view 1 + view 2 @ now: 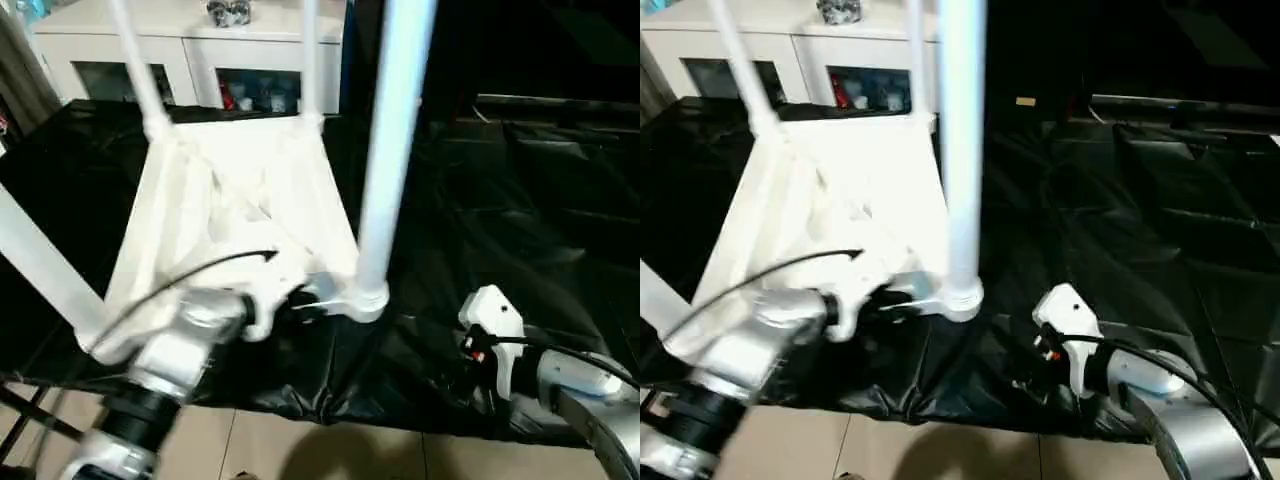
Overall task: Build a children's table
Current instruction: Rotate leg to tighten
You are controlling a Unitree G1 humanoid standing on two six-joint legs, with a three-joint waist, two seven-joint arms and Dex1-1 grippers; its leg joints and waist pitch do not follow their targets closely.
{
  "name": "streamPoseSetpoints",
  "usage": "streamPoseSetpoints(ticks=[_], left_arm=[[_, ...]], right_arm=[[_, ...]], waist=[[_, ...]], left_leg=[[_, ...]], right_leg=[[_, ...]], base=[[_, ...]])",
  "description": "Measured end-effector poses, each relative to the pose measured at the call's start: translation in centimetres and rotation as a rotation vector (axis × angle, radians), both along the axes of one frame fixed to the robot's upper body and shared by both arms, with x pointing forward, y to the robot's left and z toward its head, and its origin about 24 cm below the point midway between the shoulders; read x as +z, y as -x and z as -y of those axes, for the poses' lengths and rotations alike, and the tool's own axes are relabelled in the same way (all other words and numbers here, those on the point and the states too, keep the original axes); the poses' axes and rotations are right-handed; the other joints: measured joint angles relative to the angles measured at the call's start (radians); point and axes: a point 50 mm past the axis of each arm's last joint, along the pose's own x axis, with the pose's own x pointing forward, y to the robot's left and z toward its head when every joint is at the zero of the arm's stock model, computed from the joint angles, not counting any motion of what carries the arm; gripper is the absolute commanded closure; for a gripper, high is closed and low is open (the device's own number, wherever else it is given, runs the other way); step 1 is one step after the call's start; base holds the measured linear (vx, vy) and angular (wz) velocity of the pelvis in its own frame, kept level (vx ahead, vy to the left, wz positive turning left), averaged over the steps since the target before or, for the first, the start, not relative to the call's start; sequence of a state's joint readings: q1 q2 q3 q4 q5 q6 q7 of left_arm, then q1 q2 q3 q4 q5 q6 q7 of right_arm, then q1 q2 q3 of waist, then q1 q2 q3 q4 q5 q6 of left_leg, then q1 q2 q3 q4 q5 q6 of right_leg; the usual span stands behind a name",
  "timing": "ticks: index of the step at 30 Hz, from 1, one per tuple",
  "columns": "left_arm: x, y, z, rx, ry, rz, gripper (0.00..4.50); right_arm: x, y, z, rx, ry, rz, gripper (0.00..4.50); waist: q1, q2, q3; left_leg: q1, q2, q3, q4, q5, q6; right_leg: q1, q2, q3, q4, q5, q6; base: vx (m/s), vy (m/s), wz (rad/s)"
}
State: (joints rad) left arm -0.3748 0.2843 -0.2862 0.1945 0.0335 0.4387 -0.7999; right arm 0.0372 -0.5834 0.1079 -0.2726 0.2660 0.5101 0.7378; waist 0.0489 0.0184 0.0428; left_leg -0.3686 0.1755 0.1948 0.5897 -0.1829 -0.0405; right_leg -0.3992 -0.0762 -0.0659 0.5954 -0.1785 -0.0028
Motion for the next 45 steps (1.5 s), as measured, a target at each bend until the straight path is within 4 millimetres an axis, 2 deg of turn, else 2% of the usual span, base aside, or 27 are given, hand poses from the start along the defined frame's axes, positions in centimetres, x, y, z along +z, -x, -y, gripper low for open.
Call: streamPoseSetpoints(ticks=[6,10,11,12,13,16,17,18,24,26,29,33,43,45], left_arm=[[-0.1,0.6,0.3,-0.008,0.008,0.04,3.81],[-0.1,1.1,-0.2,-0.048,0.042,0.058,3.81],[-0.1,1.1,-0.4,-0.053,0.058,0.055,3.25],[-0.1,1.1,-0.4,-0.057,0.074,0.055,3.13],[0.0,1.1,-0.5,-0.058,0.09,0.06,3.14],[0.4,0.7,-1.1,-0.073,0.097,0.074,2.89],[0.4,0.5,-1.2,-0.079,0.098,0.077,2.67],[0.6,0.2,-1.1,-0.085,0.099,0.08,2.67],[3.1,-1.8,-1.4,-0.238,0.084,0.105,2.67],[2.8,-2.0,-1.8,-0.257,0.067,0.083,2.67],[1.8,-1.7,-2.0,-0.277,0.061,0.018,2.41],[2.1,-1.8,-1.9,-0.303,0.096,-0.019,1.99],[0.7,-2.1,-2.7,-0.302,0.074,-0.098,1.99],[0.7,-2.4,-2.7,-0.298,0.063,-0.098,1.99]], right_arm=[[0.1,-0.3,-0.3,-0.02,-0.013,0.016,0.0],[0.0,-0.7,-1.1,-0.038,-0.042,0.043,0.0],[-0.1,-0.8,-1.3,-0.037,-0.046,0.047,0.0],[-0.2,-0.9,-1.6,-0.033,-0.048,0.053,0.0],[-0.3,-0.9,-1.7,-0.032,-0.05,0.051,0.0],[-0.3,-1.1,-1.5,-0.037,-0.069,0.043,0.0],[-0.2,-1.2,-1.4,-0.039,-0.073,0.046,0.0],[0.0,-1.4,-1.3,-0.038,-0.072,0.053,0.0],[1.1,-2.3,0.0,0.015,-0.017,0.061,0.0],[1.0,-2.1,0.4,0.027,-0.006,0.048,0.0],[0.8,-1.9,0.4,0.035,-0.011,0.032,0.0],[0.8,-1.8,0.3,0.047,-0.03,0.019,0.0],[0.5,-1.9,-0.6,0.072,-0.046,0.013,0.0],[0.5,-1.9,-0.8,0.073,-0.047,0.014,0.0]], waist=[[0.0,0.0,0.0],[0.005,-0.006,0.001],[0.007,-0.006,0.001],[0.009,-0.007,0.002],[0.011,-0.011,0.003],[0.017,-0.036,0.005],[0.018,-0.043,0.004],[0.017,-0.045,0.004],[0.015,-0.044,0.003],[0.013,-0.043,0.003],[0.01,-0.042,0.003],[0.012,-0.039,0.002],[0.012,-0.029,0.003],[0.013,-0.023,0.004]], left_leg=[[-0.001,0.0,0.0,0.0,0.0,0.0],[-0.001,0.0,0.0,-0.001,0.0,0.0],[-0.002,0.0,0.0,0.0,0.0,0.0],[-0.002,0.0,0.0,0.0,0.0,0.0],[-0.002,-0.001,0.0,0.0,0.0,0.0],[-0.001,0.001,-0.001,0.0,0.0,0.0],[-0.001,0.001,-0.001,0.001,0.0,0.0],[-0.001,0.001,0.0,0.002,0.0,0.0],[0.001,-0.001,0.001,0.004,0.0,0.0],[0.001,-0.001,0.001,0.003,0.0,0.0],[0.0,0.0,0.001,0.001,0.0,0.0],[0.0,0.0,0.001,0.0,0.0,0.0],[0.001,0.0,0.001,0.002,0.0,0.0],[0.001,0.0,0.001,0.002,0.0,0.0]], right_leg=[[0.0,0.0,0.0,0.0,0.0,0.001],[-0.001,0.0,-0.001,0.0,-0.001,0.001],[-0.001,0.0,0.0,0.0,-0.001,0.001],[-0.001,0.0,0.0,-0.001,-0.001,0.001],[-0.001,0.0,0.0,0.0,-0.001,0.001],[-0.001,0.0,-0.001,0.002,-0.001,0.001],[0.0,0.0,-0.001,0.001,-0.001,0.001],[0.0,0.0,0.0,0.001,-0.001,0.001],[0.003,-0.001,0.003,0.0,0.0,0.001],[0.003,-0.001,0.003,0.0,0.0,0.001],[0.001,0.0,0.001,0.002,0.004,-0.006],[0.0,0.0,0.001,0.002,0.004,-0.006],[0.002,0.0,0.001,0.001,0.005,-0.008],[0.002,0.0,0.001,0.001,0.005,-0.008]], base=[[0.0,0.0,0.0],[0.0,0.0,0.0],[0.0,0.0,0.0],[0.0,0.0,0.0],[0.0,0.0,0.0],[0.0,0.0,0.0],[0.0,0.0,0.0],[0.0,0.0,0.0],[0.0,0.0,0.0],[0.0,0.0,0.0],[0.0,0.0,0.0],[0.0,0.0,0.0],[0.0,0.0,0.0],[0.0,0.0,0.0]])
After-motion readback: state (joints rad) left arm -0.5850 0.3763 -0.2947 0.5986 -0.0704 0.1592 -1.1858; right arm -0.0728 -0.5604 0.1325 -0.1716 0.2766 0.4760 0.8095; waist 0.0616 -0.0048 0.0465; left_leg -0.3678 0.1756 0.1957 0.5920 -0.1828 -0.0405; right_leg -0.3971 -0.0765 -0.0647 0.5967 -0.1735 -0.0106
